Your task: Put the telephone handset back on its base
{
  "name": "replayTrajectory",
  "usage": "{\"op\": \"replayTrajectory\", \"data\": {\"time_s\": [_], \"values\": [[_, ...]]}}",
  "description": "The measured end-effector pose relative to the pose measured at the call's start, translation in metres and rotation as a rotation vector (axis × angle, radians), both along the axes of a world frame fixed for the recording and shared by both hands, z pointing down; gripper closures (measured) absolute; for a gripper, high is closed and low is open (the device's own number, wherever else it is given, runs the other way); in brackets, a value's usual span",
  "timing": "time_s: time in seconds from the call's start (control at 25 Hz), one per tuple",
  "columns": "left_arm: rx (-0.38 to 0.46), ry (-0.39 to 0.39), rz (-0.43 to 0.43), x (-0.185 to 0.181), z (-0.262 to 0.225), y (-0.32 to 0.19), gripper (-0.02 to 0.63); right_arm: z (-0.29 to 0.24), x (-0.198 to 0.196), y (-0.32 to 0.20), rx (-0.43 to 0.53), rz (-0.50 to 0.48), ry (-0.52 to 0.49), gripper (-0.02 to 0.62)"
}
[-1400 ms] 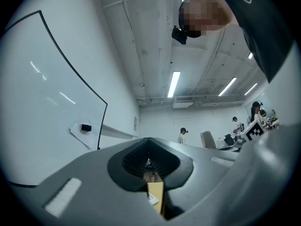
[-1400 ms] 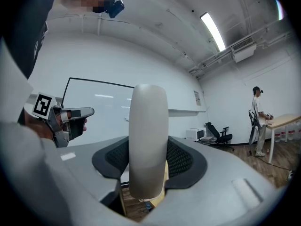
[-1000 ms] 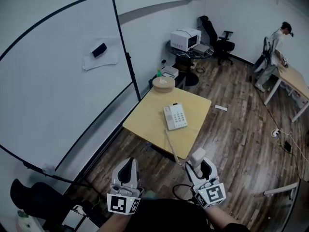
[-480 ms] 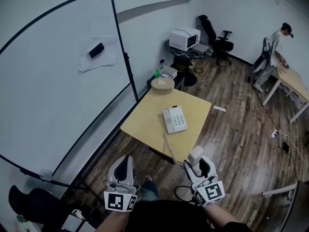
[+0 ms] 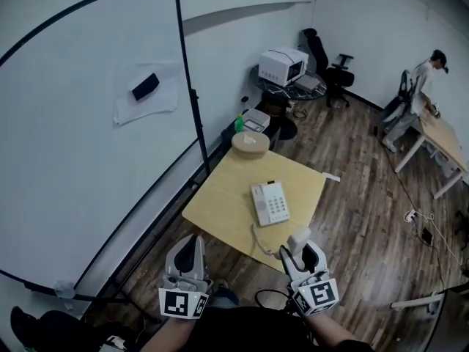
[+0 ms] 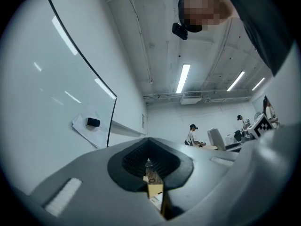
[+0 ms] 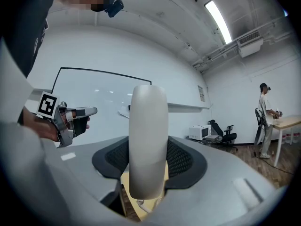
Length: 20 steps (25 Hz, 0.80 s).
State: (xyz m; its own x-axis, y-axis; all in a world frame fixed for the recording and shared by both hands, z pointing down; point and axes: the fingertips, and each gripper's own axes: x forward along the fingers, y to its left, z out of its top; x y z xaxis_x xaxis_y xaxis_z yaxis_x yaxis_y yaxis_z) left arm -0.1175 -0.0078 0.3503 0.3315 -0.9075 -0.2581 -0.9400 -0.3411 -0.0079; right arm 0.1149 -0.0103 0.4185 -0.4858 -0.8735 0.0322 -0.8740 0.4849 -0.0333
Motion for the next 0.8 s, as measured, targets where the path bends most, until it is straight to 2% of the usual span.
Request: {"op": "replayTrajectory", "data": {"time_s": [0.48, 0.8], "values": [[-0.005, 0.034, 0.084, -0.046, -0.008, -0.128, 0.606, -0.016, -0.04, -0.109, 0.004, 0.084, 0.035, 0.373], [-0.039, 0.045, 0.115, -0.051, 0.016, -0.18, 0.606, 0.001, -0.048, -0.163, -0.009, 0.113, 0.042, 0.373]]}}
